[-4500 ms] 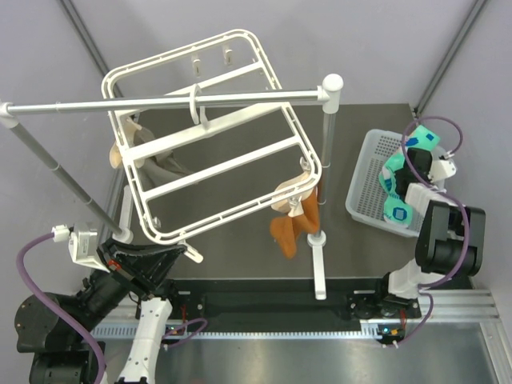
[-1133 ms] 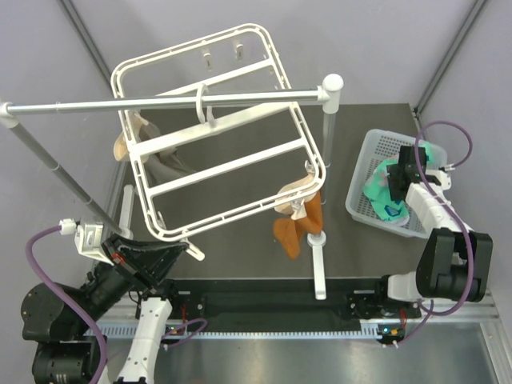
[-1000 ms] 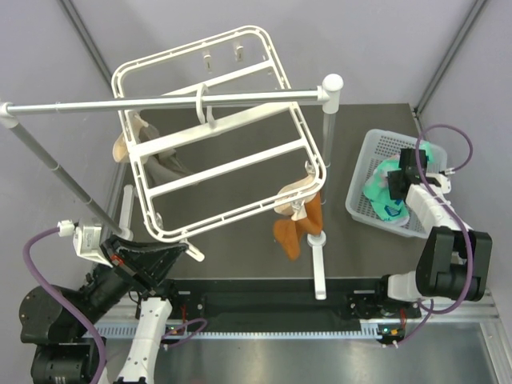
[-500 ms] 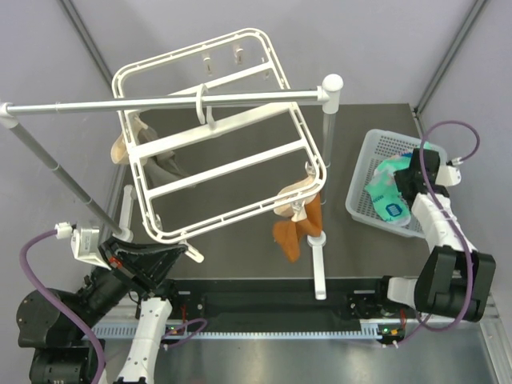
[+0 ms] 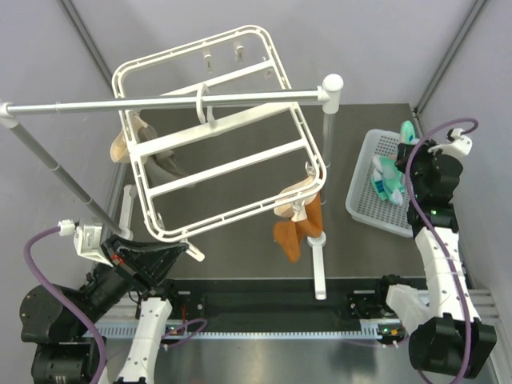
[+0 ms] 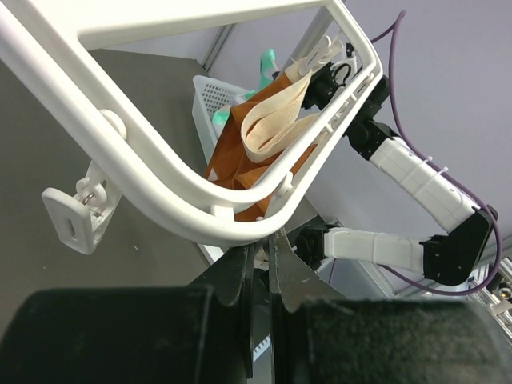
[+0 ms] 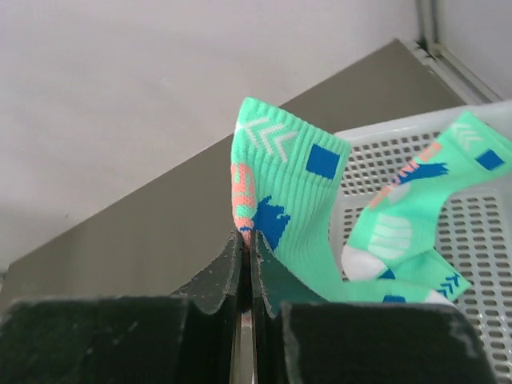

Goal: Clip the socks to the hanger
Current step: Pick up the sock from the bin, then clamp the sock onto the hanger.

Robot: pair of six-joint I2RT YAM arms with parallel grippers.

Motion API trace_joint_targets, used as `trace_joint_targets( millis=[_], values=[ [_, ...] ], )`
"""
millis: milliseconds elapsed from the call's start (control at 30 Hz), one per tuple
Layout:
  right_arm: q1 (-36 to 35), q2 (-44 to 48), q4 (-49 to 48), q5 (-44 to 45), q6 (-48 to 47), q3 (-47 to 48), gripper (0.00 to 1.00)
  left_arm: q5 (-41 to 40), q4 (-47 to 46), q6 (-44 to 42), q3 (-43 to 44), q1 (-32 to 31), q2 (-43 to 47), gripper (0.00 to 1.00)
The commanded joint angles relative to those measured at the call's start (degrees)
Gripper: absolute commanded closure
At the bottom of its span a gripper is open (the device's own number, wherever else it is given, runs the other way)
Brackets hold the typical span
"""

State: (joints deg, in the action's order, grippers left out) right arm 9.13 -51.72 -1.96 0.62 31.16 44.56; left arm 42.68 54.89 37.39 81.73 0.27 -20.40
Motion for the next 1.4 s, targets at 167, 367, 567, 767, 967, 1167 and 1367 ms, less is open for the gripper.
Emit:
trace_joint_targets(
  millis=[167,367,567,767,967,1167,1367],
  values=[
    [-3.94,11.91,5.78,-9.77,-8.57,3.15,1.00,0.13,-0.84,0.14,-1.05,-0.10,-0.95,1.00],
    [-4.12,16.38,27.60,-15.73,-7.42,15.72,1.00,0.21,-0.67,0.32,-1.49,-0.10,-0.69,1.00],
    [-4.12,19.47,41.67,-23.01,-11.29,29.26,1.00,0.30,-0.84,0.76,-1.23,-0.10,-0.87,1.00],
    [-11.06,16.40,50.02,-35.50,-14.45,37.79,1.00,0.13,-1.19,1.11,-1.05,-0.10,-0.60,1.00],
    [-19.05,15.77,53.19,-45.27,-13.58,44.12,1.00,-0.05,-1.54,1.46,-1.23,-0.10,-0.78,1.00],
    [-30.47,17.71,54.87,-51.15,-15.42,38.34,1.00,-0.31,-2.25,1.90,-1.40,-0.10,-1.22,1.00],
    [-39.79,19.64,54.96,-55.19,-17.10,34.81,1.00,-0.49,-2.34,1.90,-1.05,-0.10,-1.39,1.00]
  ],
)
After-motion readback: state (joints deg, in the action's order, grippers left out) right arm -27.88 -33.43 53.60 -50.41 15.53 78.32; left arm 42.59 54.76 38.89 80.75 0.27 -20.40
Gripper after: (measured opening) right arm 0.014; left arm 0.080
